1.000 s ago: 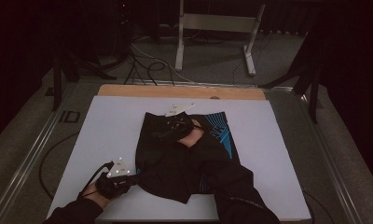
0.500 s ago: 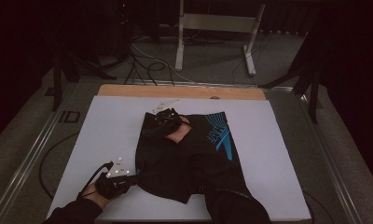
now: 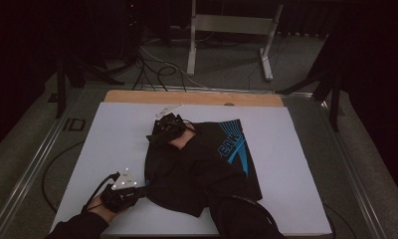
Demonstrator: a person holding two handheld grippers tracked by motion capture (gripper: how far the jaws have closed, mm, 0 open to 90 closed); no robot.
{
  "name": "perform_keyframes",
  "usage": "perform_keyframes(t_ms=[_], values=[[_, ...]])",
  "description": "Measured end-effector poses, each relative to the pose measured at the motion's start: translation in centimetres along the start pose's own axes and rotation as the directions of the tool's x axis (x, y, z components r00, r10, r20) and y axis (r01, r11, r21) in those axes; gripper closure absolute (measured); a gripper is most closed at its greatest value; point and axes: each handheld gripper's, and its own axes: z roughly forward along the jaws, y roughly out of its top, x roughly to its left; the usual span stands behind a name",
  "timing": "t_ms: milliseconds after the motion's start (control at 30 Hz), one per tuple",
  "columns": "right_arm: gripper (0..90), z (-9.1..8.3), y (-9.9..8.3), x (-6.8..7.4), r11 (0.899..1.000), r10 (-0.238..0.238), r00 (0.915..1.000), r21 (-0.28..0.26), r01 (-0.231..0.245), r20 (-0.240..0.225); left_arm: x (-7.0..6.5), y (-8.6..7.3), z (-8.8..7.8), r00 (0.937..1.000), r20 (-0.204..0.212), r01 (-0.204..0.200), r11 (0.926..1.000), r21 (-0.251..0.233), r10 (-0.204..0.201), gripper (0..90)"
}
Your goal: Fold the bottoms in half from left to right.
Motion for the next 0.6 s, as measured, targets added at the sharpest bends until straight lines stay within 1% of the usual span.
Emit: perform_keyframes(t_ms=[67, 100, 133, 167, 200, 233, 267, 300, 367, 400, 433, 467, 500, 567, 600], values=[[9.4, 0.5, 0.1, -0.2, 1.0, 0.005, 0.9999, 0.002, -0.005, 0.009, 0.0, 0.0, -0.1, 1.0, -0.003, -0.004, 1.0, -0.001, 0.004, 84.3], [9.4, 0.7, 0.1, -0.3, 1.0, 0.017, 0.9998, 0.001, -0.017, 0.007, 0.0, 0.0, -0.1, 1.0, -0.005, -0.003, 1.0, -0.004, 0.003, 84.3], [9.4, 0.7, 0.1, -0.3, 1.0, 0.017, 0.9998, 0.001, -0.017, 0.007, 0.0, 0.0, -0.1, 1.0, -0.005, -0.003, 1.0, -0.004, 0.003, 84.3], [9.4, 1.1, 0.1, -0.4, 1.0, 0.021, 0.9997, 0.005, -0.021, 0.016, 0.0, 0.0, -0.1, 1.0, -0.005, -0.003, 1.0, -0.004, 0.003, 84.3], [9.8, 1.8, 0.1, -0.5, 0.999, 0.024, 0.999, 0.02, -0.024, 0.038, 0.0, 0.0, 0.0, 1.0, -0.005, -0.002, 1.0, -0.003, 0.002, 84.3], [9.8, 2.1, 0.1, -0.5, 0.999, 0.027, 0.9984, 0.029, -0.029, 0.049, 0.0, 0.1, 0.0, 1.0, -0.005, -0.004, 1.0, -0.003, 0.004, 84.3], [9.9, 2.4, 0.1, -0.6, 0.999, 0.016, 0.9983, 0.034, -0.018, 0.056, 0.0, 0.1, 0.0, 1.0, -0.006, -0.004, 1.0, -0.004, 0.004, 84.3], [9.9, 2.6, 0.1, -0.6, 0.999, 0.024, 0.9974, 0.041, -0.027, 0.068, 0.0, 0.1, 0.0, 1.0, -0.005, -0.003, 1.0, -0.003, 0.003, 84.3], [9.9, 2.8, 0.0, -0.8, 0.999, 0.024, 0.9973, 0.045, -0.027, 0.069, 0.0, 0.1, 0.0, 1.0, -0.005, -0.003, 1.0, -0.003, 0.003, 84.3], [9.8, 3.2, 0.0, -0.9, 0.998, 0.045, 0.9955, 0.045, -0.049, 0.084, 0.1, 0.0, 0.1, 1.0, -0.005, -0.005, 1.0, -0.001, 0.005, 84.3], [9.8, 3.5, 0.0, -0.9, 0.997, 0.061, 0.9942, 0.048, -0.066, 0.089, 0.0, 0.1, 0.1, 1.0, -0.005, -0.006, 1.0, -0.002, 0.006, 84.3], [9.8, 3.7, 0.0, -0.9, 0.996, 0.072, 0.9929, 0.05, -0.077, 0.095, 0.0, 0.1, 0.1, 1.0, -0.006, -0.005, 1.0, -0.002, 0.005, 84.3], [9.9, 3.9, 0.0, -0.9, 0.994, 0.085, 0.9903, 0.052, -0.091, 0.11, 0.1, 0.1, 0.1, 1.0, -0.005, -0.005, 1.0, -0.002, 0.005, 84.3], [9.9, 4.2, 0.0, -0.9, 0.994, 0.091, 0.9891, 0.055, -0.098, 0.116, 0.1, 0.1, 0.1, 1.0, -0.006, -0.005, 1.0, -0.003, 0.005, 84.2], [10.3, 4.6, 0.0, -0.9, 0.993, 0.086, 0.9881, 0.071, -0.096, 0.127, 0.1, 0.1, 0.1, 1.0, -0.005, -0.005, 1.0, -0.003, 0.005, 84.2]])
